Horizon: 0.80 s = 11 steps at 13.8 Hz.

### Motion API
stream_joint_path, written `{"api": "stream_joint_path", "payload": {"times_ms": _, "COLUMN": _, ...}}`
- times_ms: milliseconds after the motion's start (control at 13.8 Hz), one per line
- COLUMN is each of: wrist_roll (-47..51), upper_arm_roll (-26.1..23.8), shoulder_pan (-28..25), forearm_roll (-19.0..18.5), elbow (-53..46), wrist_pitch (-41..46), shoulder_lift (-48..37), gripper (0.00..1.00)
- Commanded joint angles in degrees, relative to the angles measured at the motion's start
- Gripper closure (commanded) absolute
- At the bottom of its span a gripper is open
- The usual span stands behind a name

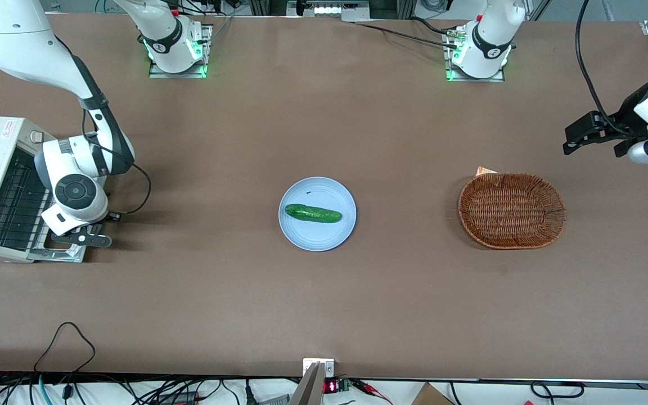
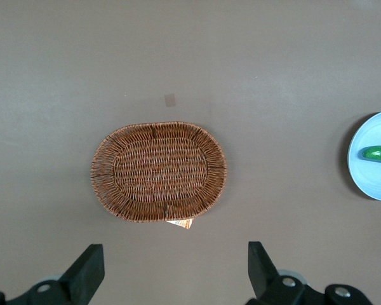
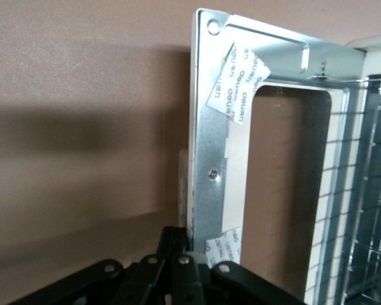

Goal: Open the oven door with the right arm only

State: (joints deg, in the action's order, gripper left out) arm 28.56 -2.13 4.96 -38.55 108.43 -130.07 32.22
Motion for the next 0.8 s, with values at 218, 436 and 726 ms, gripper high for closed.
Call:
{"api": "stream_joint_path", "payload": {"times_ms": 218, "wrist_roll": -0.7, "upper_arm_roll": 2.7, "shoulder_pan": 2.0, "forearm_roll": -3.3, "elbow": -1.4, "wrist_pitch": 0.1, "shoulder_lift": 2.2, "gripper": 1.0}}
{"api": "stream_joint_path", "payload": {"times_ms": 436, "wrist_roll": -0.7, "upper_arm_roll": 2.7, "shoulder_pan": 2.0, "forearm_roll": -3.3, "elbow": -1.4, "wrist_pitch": -0.3, "shoulder_lift": 2.6, "gripper": 1.0}}
{"api": "stream_joint_path", "payload": {"times_ms": 726, "wrist_roll": -1.0, "upper_arm_roll": 1.3, "shoulder_pan": 2.0, "forearm_roll": -3.3, "elbow": -1.5, "wrist_pitch": -0.4, "shoulder_lift": 2.2, "gripper": 1.0}}
